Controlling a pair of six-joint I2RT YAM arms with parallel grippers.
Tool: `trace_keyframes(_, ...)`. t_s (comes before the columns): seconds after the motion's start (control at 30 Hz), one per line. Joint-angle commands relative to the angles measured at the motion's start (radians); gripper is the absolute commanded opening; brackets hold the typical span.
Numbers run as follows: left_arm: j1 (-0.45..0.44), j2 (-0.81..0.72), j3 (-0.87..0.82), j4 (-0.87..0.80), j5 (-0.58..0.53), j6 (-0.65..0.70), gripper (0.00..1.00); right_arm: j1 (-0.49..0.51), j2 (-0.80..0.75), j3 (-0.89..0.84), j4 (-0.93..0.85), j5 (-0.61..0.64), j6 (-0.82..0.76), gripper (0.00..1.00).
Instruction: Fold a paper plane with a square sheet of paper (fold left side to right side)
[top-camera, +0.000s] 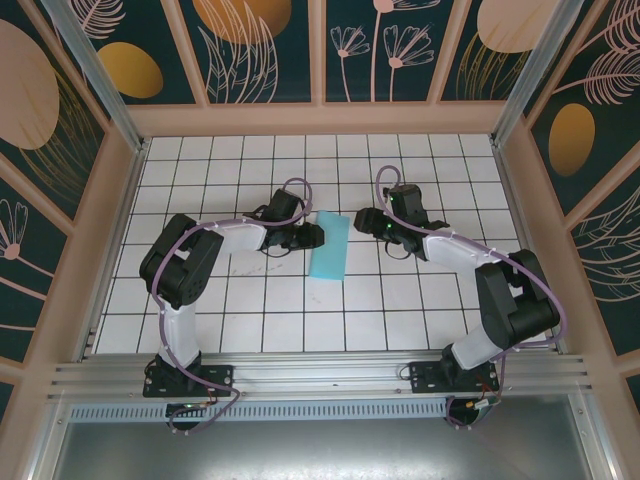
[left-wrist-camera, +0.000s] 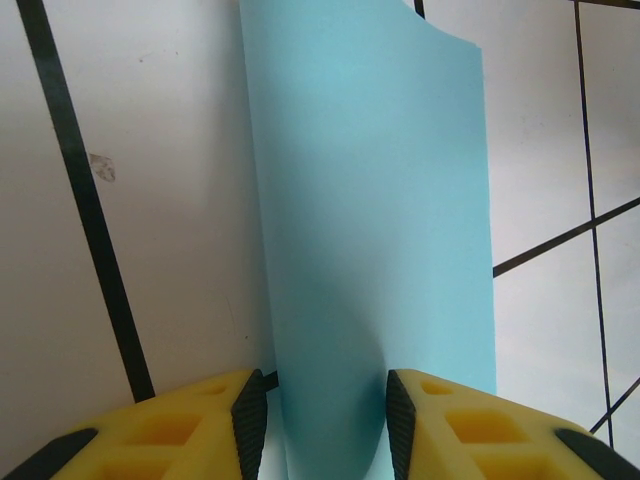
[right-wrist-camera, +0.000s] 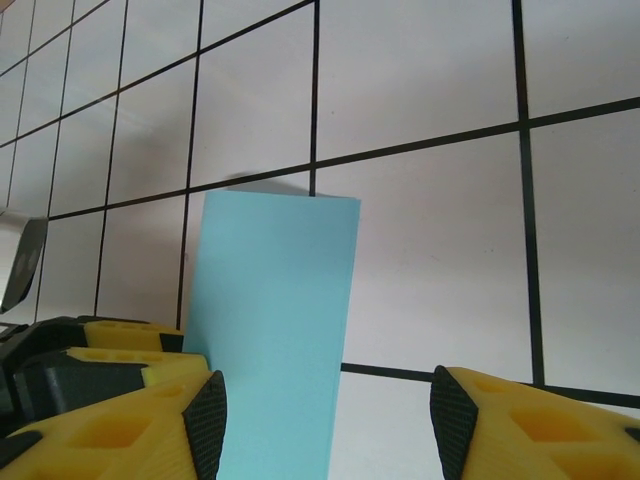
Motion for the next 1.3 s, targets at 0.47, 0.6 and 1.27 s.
trace_keyframes(0.47,-0.005,0.056,0.002,-0.047,-0.055,0.026,0.41,0.087,0.245,0.142,-0.015,-0.157,0.016,0.00)
trace_keyframes(0.6,-0.005,0.056,0.000,-0.046,-0.056,0.026,0.41,0.096,0.292,0.169,-0.053,-0.153,0.014,0.00)
trace_keyframes(1.27,-0.003,-0.065,0.003,-0.083,-0.124,0.047,0.51,0.100,0.385,0.181,-0.174,-0.111,-0.002,0.00)
